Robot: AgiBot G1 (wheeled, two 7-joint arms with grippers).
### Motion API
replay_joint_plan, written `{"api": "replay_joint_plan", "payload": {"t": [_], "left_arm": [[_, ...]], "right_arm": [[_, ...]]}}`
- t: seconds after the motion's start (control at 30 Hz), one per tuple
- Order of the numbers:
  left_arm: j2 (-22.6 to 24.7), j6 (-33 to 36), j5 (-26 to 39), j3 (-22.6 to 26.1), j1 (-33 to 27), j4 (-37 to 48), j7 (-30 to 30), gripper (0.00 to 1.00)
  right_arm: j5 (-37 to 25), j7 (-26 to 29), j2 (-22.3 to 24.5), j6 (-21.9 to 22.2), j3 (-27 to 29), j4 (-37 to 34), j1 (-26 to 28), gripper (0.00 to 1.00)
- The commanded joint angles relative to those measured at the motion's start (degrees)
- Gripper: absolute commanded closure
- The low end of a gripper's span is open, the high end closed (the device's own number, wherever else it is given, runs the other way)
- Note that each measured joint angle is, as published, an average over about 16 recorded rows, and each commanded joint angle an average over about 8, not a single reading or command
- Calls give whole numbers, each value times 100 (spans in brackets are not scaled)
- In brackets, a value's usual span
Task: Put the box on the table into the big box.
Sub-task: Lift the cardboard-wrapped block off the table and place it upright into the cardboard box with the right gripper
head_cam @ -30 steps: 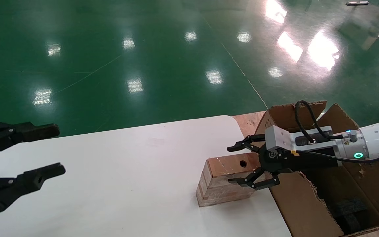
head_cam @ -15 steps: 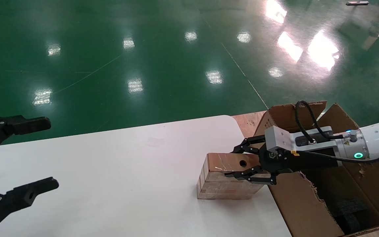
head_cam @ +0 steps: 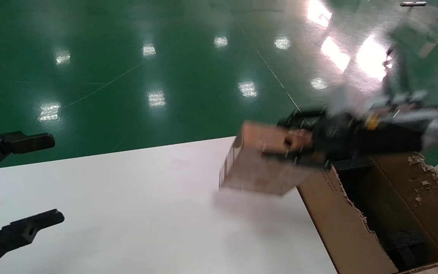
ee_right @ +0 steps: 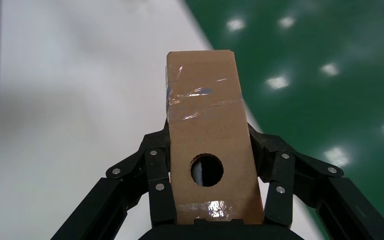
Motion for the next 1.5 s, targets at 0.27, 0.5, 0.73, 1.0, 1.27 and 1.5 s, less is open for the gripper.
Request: {"api": "replay_joint_plan", "payload": {"t": [0.27, 0.5, 0.73, 1.0, 1.27, 1.5], "left_arm": [[0, 0, 0, 0, 0, 0, 0, 0], [0, 0, 0, 0, 0, 0, 0, 0], [0, 0, 0, 0, 0, 0, 0, 0], [0, 0, 0, 0, 0, 0, 0, 0], [0, 0, 0, 0, 0, 0, 0, 0], [0, 0, 0, 0, 0, 0, 0, 0]], "right_arm": [[108, 688, 525, 152, 139, -585, 1012, 100], [-571, 696, 823, 263, -11, -1453, 1671, 100], [-831, 843, 1051, 204, -151, -2074, 1720, 100], [-847, 733, 1147, 305, -212, -2607, 1298, 100], [-514, 242, 1063, 506, -7, -3250, 385, 100], [60, 14, 852, 470, 521, -4002, -489, 100]]}}
